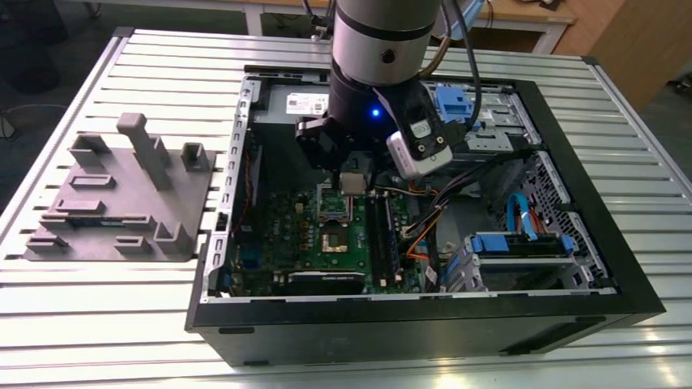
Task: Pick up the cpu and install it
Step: 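Place the cpu into insertion slot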
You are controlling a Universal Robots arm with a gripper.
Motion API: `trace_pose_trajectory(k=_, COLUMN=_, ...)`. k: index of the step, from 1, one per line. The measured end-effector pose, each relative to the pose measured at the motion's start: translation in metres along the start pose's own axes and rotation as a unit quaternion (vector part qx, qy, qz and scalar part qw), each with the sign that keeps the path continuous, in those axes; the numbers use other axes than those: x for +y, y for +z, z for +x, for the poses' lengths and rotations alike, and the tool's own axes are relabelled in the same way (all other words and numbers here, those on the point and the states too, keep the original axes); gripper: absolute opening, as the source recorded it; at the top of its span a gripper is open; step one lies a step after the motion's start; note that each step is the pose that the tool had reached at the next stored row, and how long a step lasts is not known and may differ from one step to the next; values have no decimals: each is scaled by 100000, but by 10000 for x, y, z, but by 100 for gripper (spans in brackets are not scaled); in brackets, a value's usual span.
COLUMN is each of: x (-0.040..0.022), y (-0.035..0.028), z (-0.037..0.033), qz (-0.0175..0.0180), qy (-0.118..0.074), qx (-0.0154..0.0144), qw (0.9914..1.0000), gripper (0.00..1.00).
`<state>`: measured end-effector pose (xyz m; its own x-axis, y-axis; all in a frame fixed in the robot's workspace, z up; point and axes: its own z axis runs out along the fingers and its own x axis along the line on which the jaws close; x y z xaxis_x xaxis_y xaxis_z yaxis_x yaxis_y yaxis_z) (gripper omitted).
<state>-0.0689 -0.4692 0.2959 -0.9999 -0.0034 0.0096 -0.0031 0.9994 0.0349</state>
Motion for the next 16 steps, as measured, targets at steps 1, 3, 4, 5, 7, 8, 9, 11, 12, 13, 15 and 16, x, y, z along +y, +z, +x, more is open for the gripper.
trace_pose_trajectory(k=1, x=0, y=0, z=1, qz=0, qy=1, qx=-1, qw=100000, gripper=47)
trace_pose_trajectory(k=3, x=0, y=0, z=2, qz=1, qy=3, qx=0, qw=100000, gripper=47)
trace_pose_trajectory(k=4, x=0, y=0, z=2, qz=2, qy=2, qx=-1, qw=100000, gripper=47)
trace_pose_trajectory(k=5, x=0, y=0, z=2, qz=2, qy=6, qx=1, qw=100000, gripper=47)
trace_pose_trajectory(k=7, x=0, y=0, z=2, qz=-2, qy=3, qx=-1, qw=100000, gripper=47)
trace_pose_trajectory(k=8, x=0, y=0, z=2, qz=0, qy=2, qx=0, qw=100000, gripper=47)
trace_pose_trajectory(k=9, x=0, y=0, z=3, qz=2, qy=3, qx=-1, qw=100000, gripper=47)
trace_pose_trajectory(k=11, x=-1, y=2, z=3, qz=5, qy=3, qx=1, qw=100000, gripper=47)
trace_pose_trajectory(k=12, x=0, y=7, z=3, qz=-13, qy=2, qx=-8, qw=100000, gripper=47)
trace_pose_trajectory(k=13, x=-1, y=16, z=2, qz=-13, qy=2, qx=-6, qw=100000, gripper=47)
trace_pose_trajectory(k=15, x=-2, y=41, z=2, qz=4, qy=2, qx=2, qw=100000, gripper=47)
trace_pose_trajectory(k=16, x=-3, y=60, z=2, qz=5, qy=3, qx=3, qw=100000, gripper=47)
